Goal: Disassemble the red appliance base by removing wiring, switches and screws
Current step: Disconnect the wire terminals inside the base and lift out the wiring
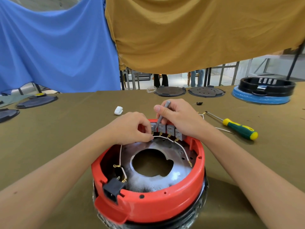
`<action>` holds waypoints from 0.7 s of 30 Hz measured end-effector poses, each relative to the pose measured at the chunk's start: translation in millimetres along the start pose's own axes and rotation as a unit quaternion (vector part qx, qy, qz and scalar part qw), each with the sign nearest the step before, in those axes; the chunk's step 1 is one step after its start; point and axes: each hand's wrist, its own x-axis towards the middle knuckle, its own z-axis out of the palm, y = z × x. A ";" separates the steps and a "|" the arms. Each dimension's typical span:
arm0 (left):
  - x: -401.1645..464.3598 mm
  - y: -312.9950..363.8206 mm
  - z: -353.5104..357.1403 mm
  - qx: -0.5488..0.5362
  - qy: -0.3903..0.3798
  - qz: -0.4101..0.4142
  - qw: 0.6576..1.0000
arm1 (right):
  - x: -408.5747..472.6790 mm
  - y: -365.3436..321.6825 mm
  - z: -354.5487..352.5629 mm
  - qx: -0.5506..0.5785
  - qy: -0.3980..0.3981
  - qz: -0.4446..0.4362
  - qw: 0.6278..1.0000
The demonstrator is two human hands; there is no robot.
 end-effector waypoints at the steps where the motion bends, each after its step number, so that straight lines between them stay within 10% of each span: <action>1: 0.0 0.2 0.2 -0.001 0.000 0.000 1.000 | -0.1 0.4 -0.2 -0.001 -0.002 0.000 1.000; 21: 0.7 0.1 0.0 -0.006 -0.002 -0.004 1.000 | -0.5 -0.1 -1.4 0.005 -0.001 -0.006 1.000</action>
